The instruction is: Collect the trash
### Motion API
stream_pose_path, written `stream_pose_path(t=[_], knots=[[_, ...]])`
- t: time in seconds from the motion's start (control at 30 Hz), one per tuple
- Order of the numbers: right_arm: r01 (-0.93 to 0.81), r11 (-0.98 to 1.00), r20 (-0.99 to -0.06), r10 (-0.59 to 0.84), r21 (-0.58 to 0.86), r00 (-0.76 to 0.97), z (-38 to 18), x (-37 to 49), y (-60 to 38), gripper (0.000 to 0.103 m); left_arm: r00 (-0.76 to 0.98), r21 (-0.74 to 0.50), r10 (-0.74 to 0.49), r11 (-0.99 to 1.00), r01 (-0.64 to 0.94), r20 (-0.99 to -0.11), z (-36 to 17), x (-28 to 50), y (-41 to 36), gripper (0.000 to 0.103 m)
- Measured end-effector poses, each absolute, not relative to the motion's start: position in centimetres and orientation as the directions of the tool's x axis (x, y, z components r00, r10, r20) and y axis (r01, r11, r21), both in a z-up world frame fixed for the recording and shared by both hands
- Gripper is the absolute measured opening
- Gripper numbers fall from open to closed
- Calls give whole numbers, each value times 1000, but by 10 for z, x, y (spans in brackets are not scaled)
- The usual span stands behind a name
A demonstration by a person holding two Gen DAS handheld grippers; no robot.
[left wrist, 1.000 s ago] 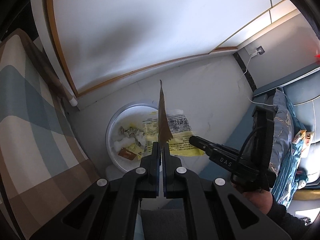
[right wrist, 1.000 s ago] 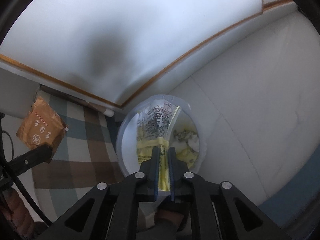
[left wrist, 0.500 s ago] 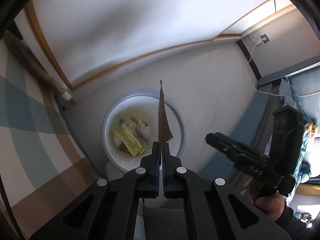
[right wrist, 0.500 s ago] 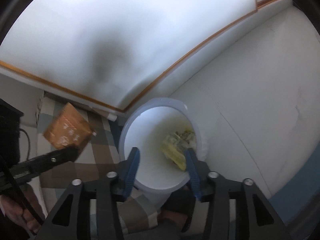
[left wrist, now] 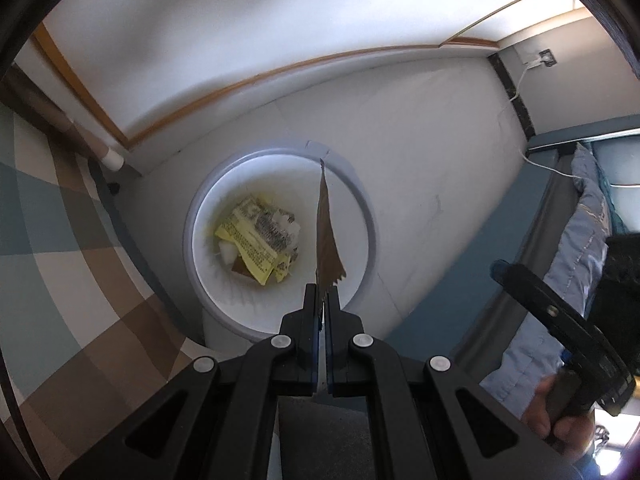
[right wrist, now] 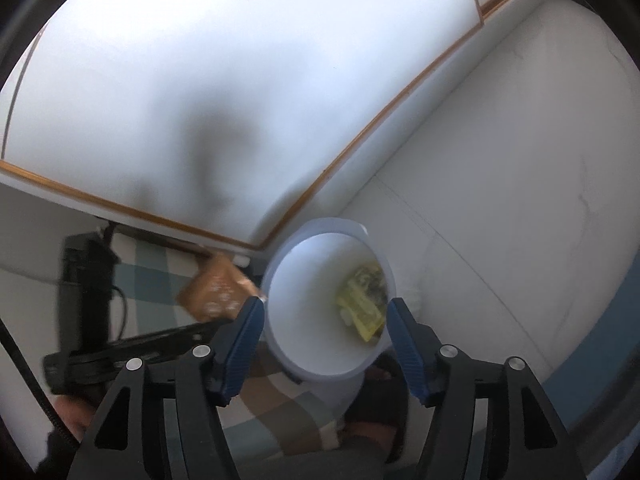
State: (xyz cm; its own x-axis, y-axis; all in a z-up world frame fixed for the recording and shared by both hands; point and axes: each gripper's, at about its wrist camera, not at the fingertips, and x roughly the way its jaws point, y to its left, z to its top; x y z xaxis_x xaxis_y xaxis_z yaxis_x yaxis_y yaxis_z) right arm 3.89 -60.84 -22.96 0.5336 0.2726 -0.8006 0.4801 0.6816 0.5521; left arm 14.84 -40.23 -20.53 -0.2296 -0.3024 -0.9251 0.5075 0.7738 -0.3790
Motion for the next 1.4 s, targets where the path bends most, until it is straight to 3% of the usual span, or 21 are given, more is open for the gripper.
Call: stream_pose_path(t=[0.2, 0.23, 0.3, 0.37, 0.43, 0.57, 0.8, 1.07, 1.4], knots=[[494, 678, -806, 260, 545, 532, -227, 36, -608, 66, -267, -376, -274, 780, 499, -924, -206, 144, -405, 4], [495, 679, -807, 259, 543, 531, -226, 36, -609, 66, -258, -369, -272, 780, 506, -927, -204, 144, -404, 8], [497, 680, -809, 252, 538, 531, -223, 33, -608, 67, -243, -366, -278, 781, 506, -929, -200, 142, -403, 38], [500, 679, -810, 249, 537, 531, -220, 30, -608, 67, -218, -361, -289, 790, 496, -932, -195, 144, -399, 50], [502, 678, -810, 246, 536, 532, -218, 27, -607, 67, -192, -360, -304, 795, 488, -933, -189, 144, -396, 52], [502, 681, -811, 242, 533, 533, -217, 25, -602, 67, -113, -327, -312, 809, 489, -943, -172, 142, -388, 67], [478, 698, -803, 238, 533, 546, -201, 25, -596, 73, 15, -280, -334, 814, 509, -942, -139, 133, -372, 76], [406, 757, -786, 221, 512, 578, -166, 25, -575, 81, 153, -235, -352, 834, 500, -923, -99, 119, -347, 76], [346, 802, -783, 224, 486, 580, -140, 20, -547, 84, 236, -211, -350, 860, 464, -907, -79, 104, -320, 76]])
